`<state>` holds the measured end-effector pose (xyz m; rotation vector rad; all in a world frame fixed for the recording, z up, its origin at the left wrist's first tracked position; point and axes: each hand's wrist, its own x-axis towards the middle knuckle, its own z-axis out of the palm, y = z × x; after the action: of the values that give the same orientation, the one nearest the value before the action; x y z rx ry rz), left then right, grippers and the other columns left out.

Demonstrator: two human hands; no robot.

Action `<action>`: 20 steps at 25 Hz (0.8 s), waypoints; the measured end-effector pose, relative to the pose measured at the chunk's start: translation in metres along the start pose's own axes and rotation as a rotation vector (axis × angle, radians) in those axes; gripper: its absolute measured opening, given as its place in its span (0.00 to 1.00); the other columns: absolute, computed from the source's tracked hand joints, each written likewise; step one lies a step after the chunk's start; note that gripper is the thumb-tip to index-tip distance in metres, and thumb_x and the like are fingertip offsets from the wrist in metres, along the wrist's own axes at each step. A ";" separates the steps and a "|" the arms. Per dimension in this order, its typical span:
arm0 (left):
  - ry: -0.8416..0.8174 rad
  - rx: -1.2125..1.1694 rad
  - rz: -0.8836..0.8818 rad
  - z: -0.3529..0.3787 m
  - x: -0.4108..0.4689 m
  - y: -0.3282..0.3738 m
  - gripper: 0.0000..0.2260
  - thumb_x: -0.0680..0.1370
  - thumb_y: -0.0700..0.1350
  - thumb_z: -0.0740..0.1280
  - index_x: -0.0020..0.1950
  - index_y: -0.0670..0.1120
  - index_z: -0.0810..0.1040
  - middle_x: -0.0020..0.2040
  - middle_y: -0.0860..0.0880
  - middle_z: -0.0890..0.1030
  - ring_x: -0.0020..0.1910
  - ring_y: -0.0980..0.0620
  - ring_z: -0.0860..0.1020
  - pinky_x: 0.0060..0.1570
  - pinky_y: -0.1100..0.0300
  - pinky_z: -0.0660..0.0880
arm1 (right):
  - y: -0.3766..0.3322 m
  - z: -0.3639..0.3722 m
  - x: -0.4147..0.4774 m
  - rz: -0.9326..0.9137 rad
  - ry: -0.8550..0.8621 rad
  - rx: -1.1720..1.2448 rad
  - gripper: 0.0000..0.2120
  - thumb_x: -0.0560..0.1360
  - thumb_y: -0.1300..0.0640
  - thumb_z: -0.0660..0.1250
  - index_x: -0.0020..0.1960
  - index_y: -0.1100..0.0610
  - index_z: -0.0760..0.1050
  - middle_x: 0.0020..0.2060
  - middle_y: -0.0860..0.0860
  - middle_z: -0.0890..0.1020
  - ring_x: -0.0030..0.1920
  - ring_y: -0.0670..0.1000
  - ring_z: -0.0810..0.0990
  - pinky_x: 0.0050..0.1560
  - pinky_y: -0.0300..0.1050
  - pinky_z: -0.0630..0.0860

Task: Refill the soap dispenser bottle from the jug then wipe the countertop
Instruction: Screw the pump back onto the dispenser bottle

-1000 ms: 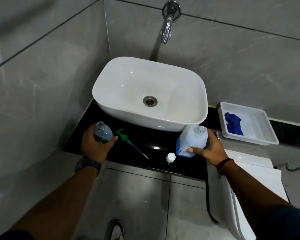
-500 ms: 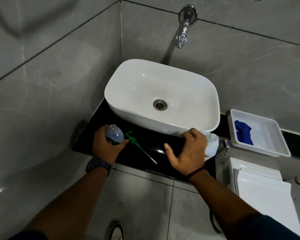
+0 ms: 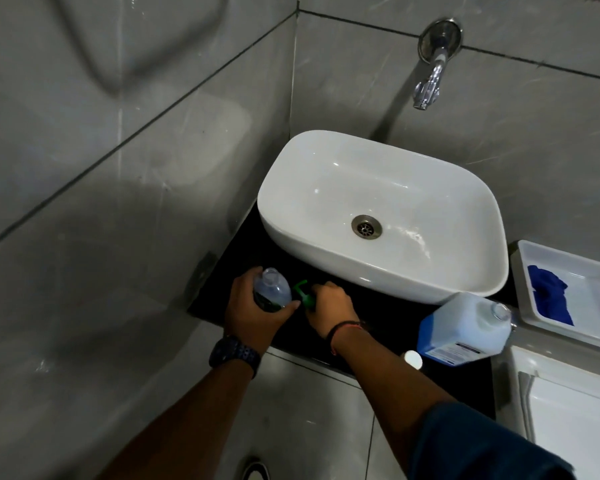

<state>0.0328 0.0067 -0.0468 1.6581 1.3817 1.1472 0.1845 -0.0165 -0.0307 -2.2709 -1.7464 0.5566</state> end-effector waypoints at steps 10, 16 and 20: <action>0.005 0.041 -0.013 -0.034 0.014 0.051 0.35 0.57 0.48 0.81 0.60 0.43 0.74 0.59 0.43 0.77 0.58 0.46 0.75 0.58 0.53 0.73 | -0.084 -0.127 -0.018 -0.325 0.603 0.824 0.11 0.68 0.60 0.75 0.49 0.56 0.80 0.42 0.54 0.83 0.40 0.50 0.81 0.44 0.46 0.78; 0.068 0.256 0.155 -0.034 0.014 0.127 0.37 0.55 0.49 0.81 0.60 0.39 0.75 0.53 0.38 0.79 0.52 0.39 0.78 0.52 0.52 0.73 | -0.107 -0.228 -0.037 -0.304 0.709 1.225 0.14 0.67 0.64 0.75 0.52 0.60 0.79 0.40 0.55 0.82 0.39 0.47 0.79 0.45 0.45 0.80; 0.096 0.208 0.185 -0.026 0.012 0.162 0.37 0.54 0.49 0.82 0.59 0.39 0.76 0.51 0.39 0.79 0.47 0.40 0.79 0.48 0.51 0.76 | -0.098 -0.247 -0.049 -0.319 0.689 1.186 0.16 0.67 0.63 0.76 0.54 0.61 0.79 0.41 0.56 0.83 0.39 0.49 0.78 0.48 0.48 0.80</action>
<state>0.0701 -0.0155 0.1115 1.9332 1.4733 1.2349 0.1930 -0.0239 0.2392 -1.1068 -0.9451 0.4582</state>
